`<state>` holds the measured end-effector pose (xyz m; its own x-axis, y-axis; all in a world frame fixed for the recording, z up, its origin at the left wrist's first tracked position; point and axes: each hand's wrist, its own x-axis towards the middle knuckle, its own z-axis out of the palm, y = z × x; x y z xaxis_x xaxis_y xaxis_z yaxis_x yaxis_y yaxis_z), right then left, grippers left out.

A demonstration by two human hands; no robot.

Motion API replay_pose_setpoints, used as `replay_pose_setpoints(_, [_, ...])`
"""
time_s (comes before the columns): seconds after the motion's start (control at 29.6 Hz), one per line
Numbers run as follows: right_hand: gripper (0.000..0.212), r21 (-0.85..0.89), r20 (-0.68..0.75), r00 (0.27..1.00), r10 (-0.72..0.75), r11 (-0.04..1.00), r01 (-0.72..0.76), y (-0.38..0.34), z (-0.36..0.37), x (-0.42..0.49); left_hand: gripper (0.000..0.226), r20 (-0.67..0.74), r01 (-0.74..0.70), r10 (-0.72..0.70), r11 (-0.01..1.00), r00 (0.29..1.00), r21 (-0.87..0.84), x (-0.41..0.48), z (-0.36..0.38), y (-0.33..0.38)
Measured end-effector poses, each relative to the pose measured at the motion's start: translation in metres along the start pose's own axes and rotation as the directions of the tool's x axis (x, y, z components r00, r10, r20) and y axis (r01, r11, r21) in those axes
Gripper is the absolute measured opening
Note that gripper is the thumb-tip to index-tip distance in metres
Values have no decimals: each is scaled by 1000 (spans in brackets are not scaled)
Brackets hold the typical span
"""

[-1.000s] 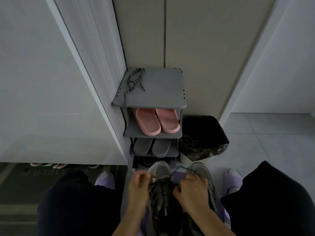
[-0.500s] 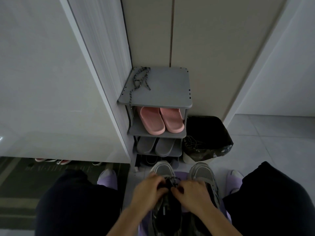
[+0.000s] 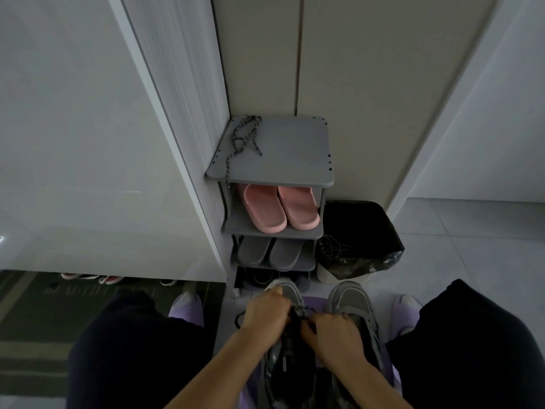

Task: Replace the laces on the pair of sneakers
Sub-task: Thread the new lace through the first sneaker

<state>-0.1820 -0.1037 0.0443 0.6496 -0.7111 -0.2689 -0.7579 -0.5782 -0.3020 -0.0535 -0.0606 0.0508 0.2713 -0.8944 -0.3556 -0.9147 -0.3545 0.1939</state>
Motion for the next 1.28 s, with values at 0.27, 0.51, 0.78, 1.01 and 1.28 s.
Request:
replay_pose_setpoints(0.27, [37,21,-25,996,88,996,-87,2,0,-2,21,169,247,-229,376,959,-893,-33,-22,-52])
replay_pose_setpoints(0.51, [37,2,-62,996,71,997,-71,-3,1,-5,42,146,224,-369,177,918,-958,-68,-22,-101])
replay_pose_setpoints(0.78, [30,49,-32,997,65,997,-63,-4,-3,-7,28,122,280,-268,692,956,-666,-76,-16,-110])
replay_pose_setpoints(1.01, [39,17,42,999,-11,1000,11,-3,-5,-6,10,112,121,-64,761,992,-638,-43,21,-58])
replay_pose_setpoints(1.28, [31,32,-31,998,-62,998,63,0,4,-1,26,123,140,-76,727,989,-672,-27,33,-63])
